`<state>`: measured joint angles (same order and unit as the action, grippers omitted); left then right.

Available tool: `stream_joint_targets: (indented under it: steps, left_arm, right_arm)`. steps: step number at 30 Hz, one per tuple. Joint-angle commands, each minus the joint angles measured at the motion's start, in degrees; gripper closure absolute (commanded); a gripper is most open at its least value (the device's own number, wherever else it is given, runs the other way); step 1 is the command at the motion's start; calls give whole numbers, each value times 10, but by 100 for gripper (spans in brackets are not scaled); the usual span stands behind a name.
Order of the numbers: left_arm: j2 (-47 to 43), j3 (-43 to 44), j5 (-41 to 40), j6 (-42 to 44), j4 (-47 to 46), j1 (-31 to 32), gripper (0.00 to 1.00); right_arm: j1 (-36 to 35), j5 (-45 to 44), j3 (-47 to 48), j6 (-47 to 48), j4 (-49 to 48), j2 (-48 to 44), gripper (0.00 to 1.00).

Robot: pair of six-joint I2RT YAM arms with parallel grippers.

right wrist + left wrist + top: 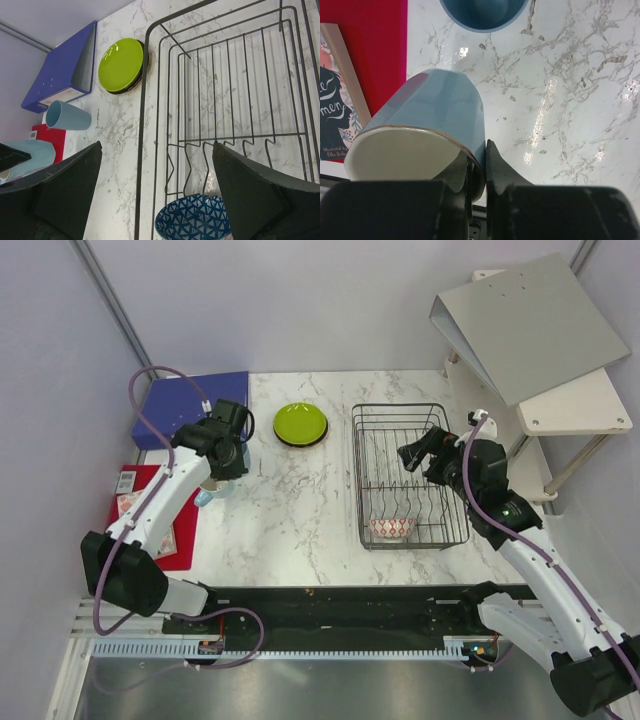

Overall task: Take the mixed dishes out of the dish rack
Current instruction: Place the cup at the center of the board.

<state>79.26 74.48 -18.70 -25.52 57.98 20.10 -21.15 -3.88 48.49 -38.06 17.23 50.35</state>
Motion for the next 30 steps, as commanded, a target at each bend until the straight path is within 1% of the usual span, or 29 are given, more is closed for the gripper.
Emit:
stream_joint_targets:
  steps: [1, 7, 13, 22, 28, 30]
  left_arm:
    - [15, 13, 19, 5, -17, -31, 98]
    - [54, 4, 82, -1, -47, -70, 98]
    - [102, -11, 119, -8, -81, -93, 98]
    - [155, -1, 131, -8, -95, -110, 98]
    - [161, -6, 133, -2, -94, -117, 98]
    - [155, -7, 136, 2, -93, -118, 94]
  right_arm:
    - [0, 4, -9, 10, -2, -7, 2]
    - [0, 12, -24, 9, -11, -3, 2]
    - [0, 18, -31, 12, -15, -1, 2]
    - [0, 29, -38, 12, -26, 16, 2]
    - [-1, 30, -38, 13, -28, 19, 2]
    - [0, 32, -37, 15, -27, 21, 2]
